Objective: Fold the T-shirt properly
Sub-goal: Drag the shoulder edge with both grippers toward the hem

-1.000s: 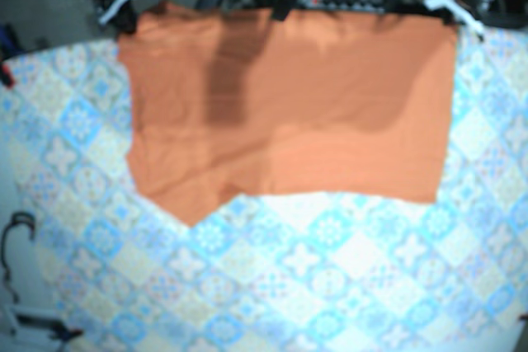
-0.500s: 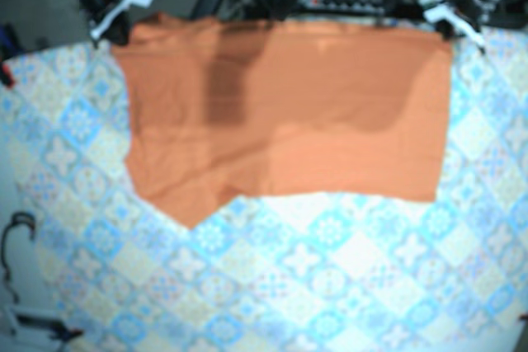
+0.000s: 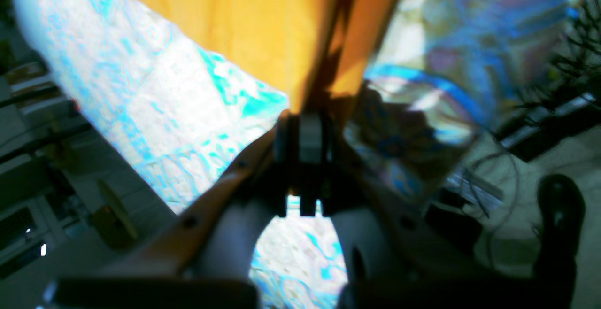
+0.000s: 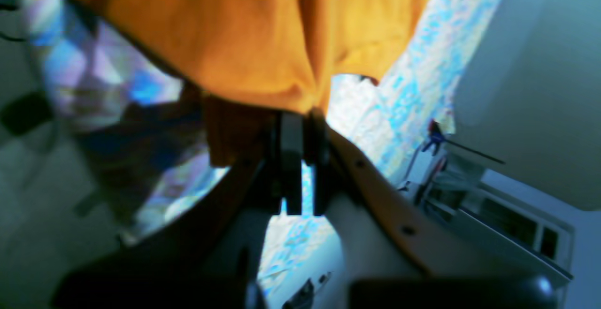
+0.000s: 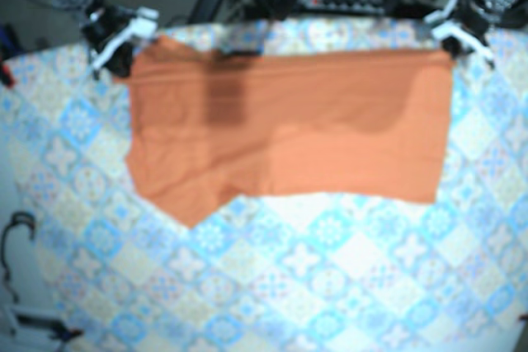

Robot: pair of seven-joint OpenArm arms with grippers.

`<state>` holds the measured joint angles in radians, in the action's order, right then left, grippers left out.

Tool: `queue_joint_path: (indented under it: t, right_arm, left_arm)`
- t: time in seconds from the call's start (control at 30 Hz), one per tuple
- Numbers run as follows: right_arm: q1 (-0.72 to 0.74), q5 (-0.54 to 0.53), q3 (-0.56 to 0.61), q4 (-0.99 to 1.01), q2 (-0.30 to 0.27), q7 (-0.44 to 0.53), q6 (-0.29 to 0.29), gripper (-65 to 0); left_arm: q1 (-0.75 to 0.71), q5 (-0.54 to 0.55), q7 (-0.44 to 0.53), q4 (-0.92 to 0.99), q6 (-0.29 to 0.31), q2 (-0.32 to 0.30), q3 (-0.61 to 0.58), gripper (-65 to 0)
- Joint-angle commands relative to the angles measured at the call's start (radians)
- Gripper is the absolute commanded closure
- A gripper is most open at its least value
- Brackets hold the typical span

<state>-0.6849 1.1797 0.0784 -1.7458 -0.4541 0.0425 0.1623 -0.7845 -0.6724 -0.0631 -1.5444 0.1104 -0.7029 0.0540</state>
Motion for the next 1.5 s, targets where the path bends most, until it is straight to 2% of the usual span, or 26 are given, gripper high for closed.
queue_joint_path:
  t: [0.0, 0.23, 0.57, 0.8, 1.2, 1.47]
  right_arm:
    - [0.003, -0.002, -0.007, -0.010, -0.013, -0.002, -0.008, 0.0]
    - [0.058, -0.002, 0.027, 0.000, -0.013, -0.005, -0.008, 0.0]
    - [0.133, -0.002, 0.093, 0.089, -0.013, -0.006, -0.008, 0.0]
    - [0.189, -0.002, 0.099, 0.151, -0.012, -0.006, -0.008, 0.0]
    - [0.233, -0.002, 0.099, 0.178, -0.012, -0.002, -0.008, 0.0]
    - [0.282, -0.002, 0.149, 0.237, -0.012, -0.005, -0.008, 0.0]
  left_arm:
    - [-0.002, 0.003, -0.004, -0.009, -0.016, -0.018, 0.011, 0.0]
    - [0.084, 0.003, -0.005, -0.006, -0.015, 0.009, 0.013, 0.0]
    - [0.158, 0.000, -0.005, -0.003, -0.013, 0.010, 0.010, 0.0]
    - [0.204, -0.002, -0.005, 0.048, -0.010, 0.010, 0.007, 0.0]
    - [0.221, 0.001, -0.005, 0.095, -0.010, 0.012, 0.004, 0.0]
    - [0.242, 0.001, -0.005, 0.097, -0.010, 0.012, 0.004, 0.0]
